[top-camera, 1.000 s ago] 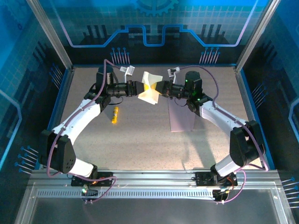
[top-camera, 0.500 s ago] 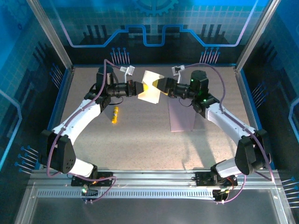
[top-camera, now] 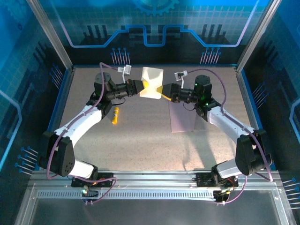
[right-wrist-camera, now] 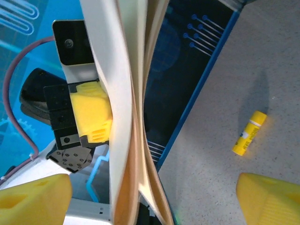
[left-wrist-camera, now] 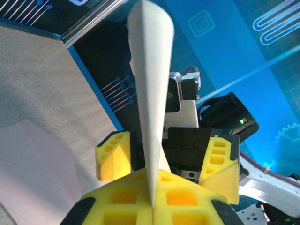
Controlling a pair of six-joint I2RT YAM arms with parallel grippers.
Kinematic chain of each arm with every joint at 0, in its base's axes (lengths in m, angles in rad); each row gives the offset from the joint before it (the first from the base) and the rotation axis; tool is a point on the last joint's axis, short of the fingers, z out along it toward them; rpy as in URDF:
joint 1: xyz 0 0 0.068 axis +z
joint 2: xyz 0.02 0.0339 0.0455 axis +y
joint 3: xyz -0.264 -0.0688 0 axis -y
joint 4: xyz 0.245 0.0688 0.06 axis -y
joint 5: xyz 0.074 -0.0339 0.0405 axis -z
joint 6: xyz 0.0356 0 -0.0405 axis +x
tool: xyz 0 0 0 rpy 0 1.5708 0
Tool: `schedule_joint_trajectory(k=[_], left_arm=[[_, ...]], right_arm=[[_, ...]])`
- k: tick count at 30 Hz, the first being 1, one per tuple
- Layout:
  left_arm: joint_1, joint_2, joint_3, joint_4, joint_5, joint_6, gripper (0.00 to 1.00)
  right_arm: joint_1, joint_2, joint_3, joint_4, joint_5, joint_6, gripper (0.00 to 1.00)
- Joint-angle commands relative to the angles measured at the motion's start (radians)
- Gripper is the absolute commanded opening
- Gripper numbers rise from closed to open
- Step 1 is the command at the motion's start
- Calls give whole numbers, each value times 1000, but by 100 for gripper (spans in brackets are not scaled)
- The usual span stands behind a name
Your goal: Place the letter into the envelope and seal it
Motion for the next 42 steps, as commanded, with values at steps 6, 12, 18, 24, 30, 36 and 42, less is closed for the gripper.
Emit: schedule_joint_trajectory(k=[6,12,18,24,30,36,42], left_arm=[[-19,-13,-42,152,-64,-72,1],[-19,-13,-46,155,-75,-71,2],[-19,-1,-41,162,-77,-70,7],[-2,1,-31,173,-61,-65,24],[93,3,-1,210,-1,-100,35],[109,24,37,219,32,-105,35],[109,49,24,324,46,-173,35]], right_arm=[[34,80,4,321,-88,159,67],[39,85,6,347,-77,169,43],[43,81,1,361,-90,182,5],[41,66,-8,346,-107,176,0],[44,37,1,260,-155,133,0],[63,47,33,224,-178,117,0],[84,69,50,209,-177,106,0]])
